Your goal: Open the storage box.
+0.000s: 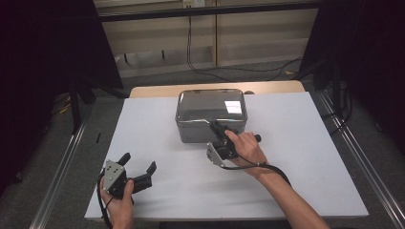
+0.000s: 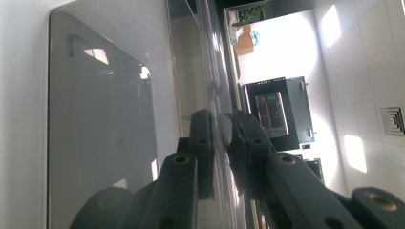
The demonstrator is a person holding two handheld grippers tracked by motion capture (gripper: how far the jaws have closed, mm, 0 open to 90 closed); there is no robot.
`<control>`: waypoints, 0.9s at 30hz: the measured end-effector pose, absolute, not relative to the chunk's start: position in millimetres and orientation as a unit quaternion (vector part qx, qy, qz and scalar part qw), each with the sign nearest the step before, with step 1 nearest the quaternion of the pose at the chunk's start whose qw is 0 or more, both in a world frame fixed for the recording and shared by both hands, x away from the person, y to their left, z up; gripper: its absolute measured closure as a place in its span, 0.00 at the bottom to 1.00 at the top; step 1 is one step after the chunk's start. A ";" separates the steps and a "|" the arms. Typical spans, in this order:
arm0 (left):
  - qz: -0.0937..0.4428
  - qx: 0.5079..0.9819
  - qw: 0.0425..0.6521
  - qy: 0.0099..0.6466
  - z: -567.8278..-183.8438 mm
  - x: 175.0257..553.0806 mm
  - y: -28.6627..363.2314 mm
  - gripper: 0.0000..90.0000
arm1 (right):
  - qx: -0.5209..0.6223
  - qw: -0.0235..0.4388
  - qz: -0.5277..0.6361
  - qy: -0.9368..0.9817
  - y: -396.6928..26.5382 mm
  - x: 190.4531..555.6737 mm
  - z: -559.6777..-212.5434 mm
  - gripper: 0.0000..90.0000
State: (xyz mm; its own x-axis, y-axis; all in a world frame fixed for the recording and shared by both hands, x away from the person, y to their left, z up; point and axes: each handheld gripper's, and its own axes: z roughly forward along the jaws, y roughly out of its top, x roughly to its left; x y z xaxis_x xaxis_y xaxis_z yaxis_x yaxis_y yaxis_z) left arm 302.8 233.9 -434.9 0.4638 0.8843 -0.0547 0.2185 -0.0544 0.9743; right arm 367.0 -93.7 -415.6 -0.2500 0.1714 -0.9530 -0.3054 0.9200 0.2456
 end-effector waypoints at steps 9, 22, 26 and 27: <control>0.277 0.666 0.558 0.410 -430.4 316.7 229.3 0.05 | -0.040 0.611 0.201 0.765 -95.1 367.7 -413.5 0.88; 0.267 0.692 0.567 0.359 -425.5 339.2 213.0 0.03 | -0.042 0.611 0.200 0.765 -94.2 369.6 -412.5 0.88; 0.260 0.688 0.579 0.352 -424.0 347.4 209.9 0.03 | -0.042 0.610 0.202 0.765 -94.2 370.1 -412.0 0.88; 0.260 0.689 0.579 0.350 -423.9 349.5 209.2 0.03 | -0.042 0.610 0.201 0.766 -94.4 370.1 -411.6 0.88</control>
